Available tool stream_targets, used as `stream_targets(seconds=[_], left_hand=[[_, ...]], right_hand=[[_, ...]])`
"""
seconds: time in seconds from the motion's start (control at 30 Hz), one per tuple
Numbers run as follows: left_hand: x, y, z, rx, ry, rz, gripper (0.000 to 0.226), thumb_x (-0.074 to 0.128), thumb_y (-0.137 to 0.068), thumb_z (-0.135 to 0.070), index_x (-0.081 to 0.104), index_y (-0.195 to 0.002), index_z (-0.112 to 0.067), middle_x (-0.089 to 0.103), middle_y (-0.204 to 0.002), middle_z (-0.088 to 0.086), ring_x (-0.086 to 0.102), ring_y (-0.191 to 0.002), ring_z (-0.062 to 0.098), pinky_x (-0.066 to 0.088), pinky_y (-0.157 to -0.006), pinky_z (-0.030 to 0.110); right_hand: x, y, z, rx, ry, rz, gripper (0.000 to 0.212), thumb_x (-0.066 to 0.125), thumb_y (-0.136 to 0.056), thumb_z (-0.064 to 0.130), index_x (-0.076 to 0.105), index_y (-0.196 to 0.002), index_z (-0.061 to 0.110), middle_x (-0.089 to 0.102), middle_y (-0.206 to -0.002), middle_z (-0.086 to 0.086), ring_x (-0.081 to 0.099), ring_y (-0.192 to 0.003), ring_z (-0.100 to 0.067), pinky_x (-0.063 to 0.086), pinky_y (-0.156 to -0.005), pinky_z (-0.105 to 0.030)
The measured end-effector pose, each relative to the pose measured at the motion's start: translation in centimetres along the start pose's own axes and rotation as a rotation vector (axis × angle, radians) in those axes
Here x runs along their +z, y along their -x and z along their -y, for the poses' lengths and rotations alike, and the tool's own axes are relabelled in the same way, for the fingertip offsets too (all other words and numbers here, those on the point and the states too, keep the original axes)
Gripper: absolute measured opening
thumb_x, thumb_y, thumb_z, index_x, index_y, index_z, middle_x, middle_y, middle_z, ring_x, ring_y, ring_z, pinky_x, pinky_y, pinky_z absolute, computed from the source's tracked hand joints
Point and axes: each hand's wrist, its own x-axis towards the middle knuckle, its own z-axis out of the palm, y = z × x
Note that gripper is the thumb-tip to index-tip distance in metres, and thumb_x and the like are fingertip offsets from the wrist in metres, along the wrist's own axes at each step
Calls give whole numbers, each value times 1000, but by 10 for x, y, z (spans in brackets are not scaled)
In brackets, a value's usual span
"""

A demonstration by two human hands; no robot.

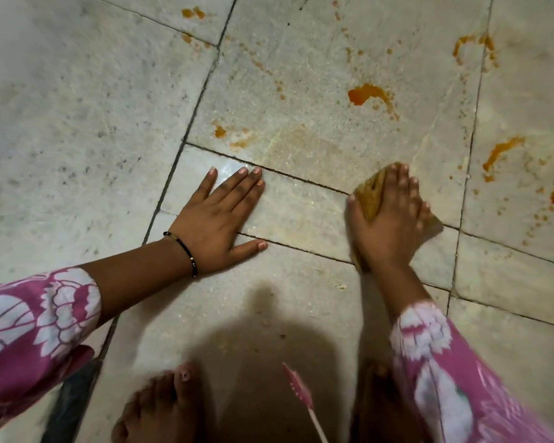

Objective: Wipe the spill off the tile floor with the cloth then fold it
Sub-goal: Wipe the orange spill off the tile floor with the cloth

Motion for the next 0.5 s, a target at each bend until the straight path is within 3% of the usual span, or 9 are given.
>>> stream_targets(seconds=[0.1,0.2,0.33,0.4,0.5], left_hand=[[1,0,-1,-5,5,10,88,25,-86,-69,15,-150,-10,12,-157,8,9,-145,21,5,-116,50],[0,-1,-1,-4,5,2,88,26,-86,-69,16,-150,-9,13,-157,8,10,-145,22,7,-116,51],[-1,0,-1,-7,19,-1,88,25,-86,-69,17,-150,-10,13,-158,8,9,-145,21,7,-116,50],[0,0,-1,-5,23,-6,87,25,-87,-69,17,-150,-10,13,-158,8,9,-145,21,6,-116,50],[1,1,-1,-5,27,-15,87,25,-87,-69,16,-150,-9,14,-157,8,10,-145,22,6,-116,50]], right_hand=[[4,-36,35,-39,5,9,79,36,-89,60,11,-153,20,9,-161,-2,4,-147,-24,1,-117,-50],[10,-14,61,-313,16,57,76,35,-90,58,11,-153,24,8,-161,1,3,-148,-22,-3,-118,-46],[3,50,20,-536,38,170,76,31,-89,61,6,-153,28,2,-161,7,-2,-147,-14,-1,-119,-44],[-4,56,-15,-462,35,164,78,33,-88,63,7,-153,29,1,-159,10,-2,-147,-12,3,-118,-46],[-9,19,-27,-146,12,55,80,34,-87,63,8,-153,27,7,-160,6,3,-147,-16,2,-118,-49]])
